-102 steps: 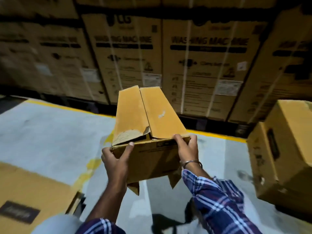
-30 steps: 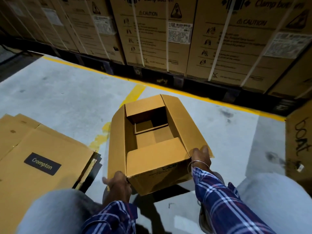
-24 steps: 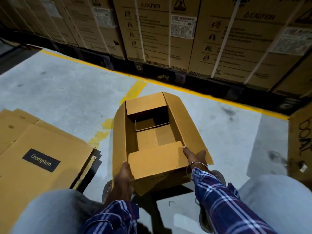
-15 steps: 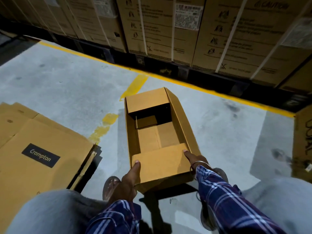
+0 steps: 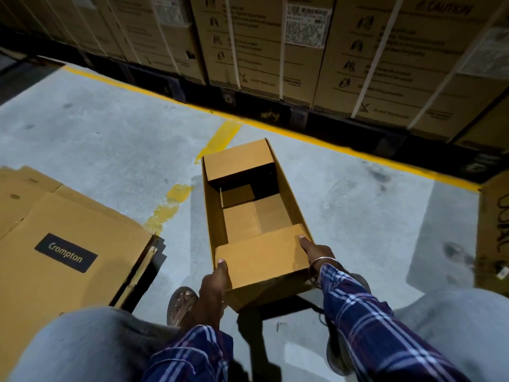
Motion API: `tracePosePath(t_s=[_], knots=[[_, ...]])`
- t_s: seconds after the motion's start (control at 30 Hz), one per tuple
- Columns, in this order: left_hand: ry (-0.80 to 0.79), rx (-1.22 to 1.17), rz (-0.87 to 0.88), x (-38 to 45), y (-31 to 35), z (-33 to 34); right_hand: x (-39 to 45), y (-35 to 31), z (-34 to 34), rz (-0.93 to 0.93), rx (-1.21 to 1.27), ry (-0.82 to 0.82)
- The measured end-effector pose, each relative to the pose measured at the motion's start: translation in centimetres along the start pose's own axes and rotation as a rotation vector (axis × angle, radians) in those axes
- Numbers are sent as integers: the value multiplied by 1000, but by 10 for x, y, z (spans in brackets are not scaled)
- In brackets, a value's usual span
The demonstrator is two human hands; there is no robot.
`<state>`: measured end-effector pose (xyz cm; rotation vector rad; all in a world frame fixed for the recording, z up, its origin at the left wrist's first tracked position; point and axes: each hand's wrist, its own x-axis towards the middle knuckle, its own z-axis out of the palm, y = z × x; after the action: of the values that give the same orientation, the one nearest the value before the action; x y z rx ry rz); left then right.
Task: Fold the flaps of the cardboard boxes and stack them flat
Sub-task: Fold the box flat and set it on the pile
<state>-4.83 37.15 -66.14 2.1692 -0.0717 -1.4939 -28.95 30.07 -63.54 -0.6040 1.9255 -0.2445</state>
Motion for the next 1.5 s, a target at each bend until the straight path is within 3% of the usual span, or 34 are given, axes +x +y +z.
tracePosePath(t_s=[0.2, 0.4, 0.47, 0.57, 0.67, 0.8, 0.9, 1.0, 1.1, 1.27, 1.37, 1.43, 1.5], knots=[[73, 115, 122, -13, 4, 9, -16, 3, 0, -170, -58, 267], [334, 773, 498, -35, 28, 13, -41, -13, -4, -308, -8, 363], [329, 936, 537, -41, 36, 12, -46, -18, -7, -329, 15, 376], [145, 1066, 460, -34, 49, 4, -50, -17, -13, -325, 41, 425], [-52, 1013, 435, -33, 57, -4, -55, -18, -17, -362, 38, 461], [86, 1054, 607, -40, 49, -10, -67, -23, -19, -446, -38, 465], [-45, 909, 748, -41, 46, -5, -74, -25, -21, -486, -107, 473], [-272, 671, 656, -41, 49, 0, -74, -22, -19, -492, -103, 468], [-372, 742, 649, -40, 53, 7, -72, -19, -21, -487, -76, 467], [-332, 800, 725, -37, 60, 12, -73, -23, -25, -464, -3, 461], [-467, 781, 563, -26, 60, 4, -77, -22, -22, -458, -7, 438], [-533, 821, 566, -15, 52, -1, -80, -18, -21, -463, -25, 423], [-495, 827, 608, -3, 44, 2, -79, -15, -19, -466, -22, 428]])
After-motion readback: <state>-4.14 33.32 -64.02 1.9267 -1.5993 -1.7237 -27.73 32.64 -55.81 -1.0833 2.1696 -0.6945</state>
